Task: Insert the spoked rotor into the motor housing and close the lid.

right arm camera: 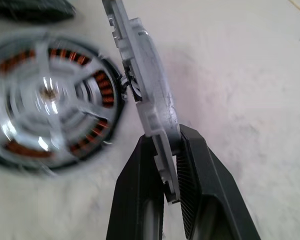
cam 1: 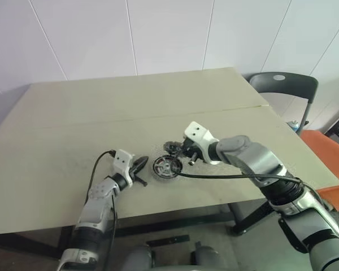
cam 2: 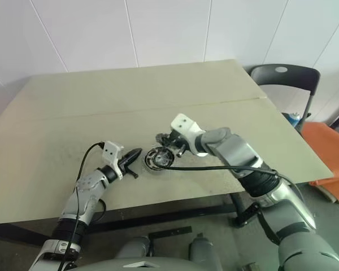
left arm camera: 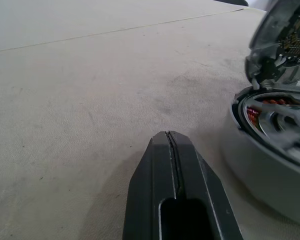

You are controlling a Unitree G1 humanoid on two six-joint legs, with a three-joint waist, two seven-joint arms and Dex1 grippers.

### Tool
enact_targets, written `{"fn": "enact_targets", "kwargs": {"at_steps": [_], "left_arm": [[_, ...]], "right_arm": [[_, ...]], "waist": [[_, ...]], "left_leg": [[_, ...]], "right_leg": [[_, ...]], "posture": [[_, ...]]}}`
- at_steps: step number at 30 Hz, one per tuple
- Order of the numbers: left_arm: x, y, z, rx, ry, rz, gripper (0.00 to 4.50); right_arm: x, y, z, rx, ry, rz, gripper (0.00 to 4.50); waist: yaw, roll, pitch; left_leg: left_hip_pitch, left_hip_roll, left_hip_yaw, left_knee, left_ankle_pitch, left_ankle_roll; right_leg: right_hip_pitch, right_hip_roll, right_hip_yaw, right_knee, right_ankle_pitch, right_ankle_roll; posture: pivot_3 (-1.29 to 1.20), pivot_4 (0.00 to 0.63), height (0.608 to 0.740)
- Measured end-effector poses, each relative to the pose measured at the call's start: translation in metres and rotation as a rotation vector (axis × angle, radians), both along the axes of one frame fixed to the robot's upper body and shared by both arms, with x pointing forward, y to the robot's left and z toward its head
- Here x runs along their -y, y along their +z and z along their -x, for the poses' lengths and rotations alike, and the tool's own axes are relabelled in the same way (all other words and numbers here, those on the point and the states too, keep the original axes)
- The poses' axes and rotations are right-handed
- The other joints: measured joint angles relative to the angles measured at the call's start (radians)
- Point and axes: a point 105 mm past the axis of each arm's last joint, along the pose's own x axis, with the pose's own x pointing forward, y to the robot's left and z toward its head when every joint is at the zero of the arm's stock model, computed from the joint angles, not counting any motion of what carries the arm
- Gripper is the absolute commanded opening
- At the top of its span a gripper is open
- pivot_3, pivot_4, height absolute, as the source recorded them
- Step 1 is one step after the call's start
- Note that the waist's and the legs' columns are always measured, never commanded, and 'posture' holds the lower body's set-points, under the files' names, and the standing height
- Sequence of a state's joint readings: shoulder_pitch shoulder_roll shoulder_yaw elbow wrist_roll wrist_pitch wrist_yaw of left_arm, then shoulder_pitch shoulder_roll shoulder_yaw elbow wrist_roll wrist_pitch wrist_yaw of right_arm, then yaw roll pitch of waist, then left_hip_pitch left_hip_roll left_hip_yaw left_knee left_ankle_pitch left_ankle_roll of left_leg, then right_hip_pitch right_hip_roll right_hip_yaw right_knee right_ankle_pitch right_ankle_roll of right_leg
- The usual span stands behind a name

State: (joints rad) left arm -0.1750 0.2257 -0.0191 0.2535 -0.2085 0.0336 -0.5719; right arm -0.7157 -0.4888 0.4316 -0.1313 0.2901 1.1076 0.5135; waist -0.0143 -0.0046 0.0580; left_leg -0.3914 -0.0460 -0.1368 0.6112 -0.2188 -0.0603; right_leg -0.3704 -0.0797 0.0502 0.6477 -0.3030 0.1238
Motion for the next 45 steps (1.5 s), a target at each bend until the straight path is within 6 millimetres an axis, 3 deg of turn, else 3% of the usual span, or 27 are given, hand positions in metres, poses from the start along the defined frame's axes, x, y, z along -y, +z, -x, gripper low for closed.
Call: {"fn": "enact_targets", "kwargs": {"at_steps": [2,10,15,20,24,30,32,35,37,45], "left_arm": [[0.000,0.000,0.000,0.000,0.001,0.001,0.00],[0.000,0.000,-0.001,-0.001,0.008,0.002,0.00],[-0.001,-0.001,-0.001,-0.002,0.010,0.002,0.00],[-0.001,-0.001,-0.002,-0.003,0.010,0.002,0.00],[-0.001,-0.001,-0.004,-0.004,0.011,0.001,0.00],[-0.002,0.001,-0.001,-0.003,-0.015,0.027,0.00],[-0.006,0.004,0.003,0.005,-0.029,0.035,0.00],[-0.021,0.016,0.008,0.050,-0.038,-0.005,0.00],[-0.033,0.027,0.011,0.089,-0.036,-0.045,0.00],[-0.063,0.043,0.047,0.090,-0.120,-0.093,0.00]], "right_arm": [[-0.006,0.002,0.002,-0.046,-0.028,-0.056,0.13],[-0.010,0.005,0.022,-0.211,0.014,-0.131,2.76],[-0.009,0.006,0.024,-0.188,0.062,-0.114,2.76],[-0.009,0.005,0.025,-0.275,0.069,-0.200,2.76],[-0.021,0.025,0.053,-0.462,0.241,-0.399,2.76],[-0.022,0.059,0.073,-0.586,0.387,-0.635,2.76],[-0.020,0.057,0.064,-0.537,0.345,-0.625,2.76],[-0.018,0.045,0.028,-0.299,0.201,-0.574,2.76],[-0.019,0.038,0.018,-0.187,0.183,-0.533,2.76],[-0.036,0.006,0.015,-0.100,0.300,-0.436,2.76]], "waist": [[0.001,0.000,0.000],[0.001,0.000,0.000],[0.000,0.000,0.000],[0.001,0.000,0.000],[0.001,0.000,0.000],[0.000,0.000,0.000],[-0.002,0.000,0.000],[-0.003,0.000,0.000],[-0.002,0.001,0.000],[-0.005,0.002,0.001]], "left_leg": [[0.000,0.000,0.000,0.000,0.000,0.000],[0.000,0.000,0.000,0.000,0.000,0.000],[0.001,0.000,0.000,0.000,0.000,0.000],[0.001,0.000,0.000,0.001,0.000,0.000],[0.001,0.000,-0.001,0.000,0.000,0.000],[0.000,0.000,0.000,0.000,0.000,0.000],[0.000,0.000,0.000,0.000,0.000,0.000],[0.000,0.000,0.000,-0.001,0.000,0.000],[-0.001,0.000,0.001,-0.002,0.000,0.000],[0.000,0.001,0.001,-0.003,0.000,0.000]], "right_leg": [[0.000,0.000,0.000,0.000,0.000,0.000],[-0.001,0.000,0.000,0.000,0.000,0.000],[-0.001,0.000,0.000,0.000,0.000,0.000],[0.000,0.000,0.000,0.000,0.000,0.000],[0.002,0.000,-0.001,0.000,0.000,0.000],[0.001,0.000,-0.001,0.000,0.000,0.000],[-0.001,0.000,0.000,0.000,0.000,0.000],[-0.002,0.000,0.000,0.000,0.000,0.000],[-0.002,0.000,0.000,-0.001,0.000,0.000],[-0.002,0.000,0.000,-0.001,-0.002,-0.003]], "posture": [[0.00,0.000,0.740],[0.00,0.000,0.740],[0.00,0.000,0.740],[0.00,0.000,0.740],[0.00,0.000,0.740],[0.00,0.000,0.740],[0.00,0.000,0.740],[0.00,0.000,0.740],[0.00,0.000,0.740],[0.00,0.000,0.740]]}}
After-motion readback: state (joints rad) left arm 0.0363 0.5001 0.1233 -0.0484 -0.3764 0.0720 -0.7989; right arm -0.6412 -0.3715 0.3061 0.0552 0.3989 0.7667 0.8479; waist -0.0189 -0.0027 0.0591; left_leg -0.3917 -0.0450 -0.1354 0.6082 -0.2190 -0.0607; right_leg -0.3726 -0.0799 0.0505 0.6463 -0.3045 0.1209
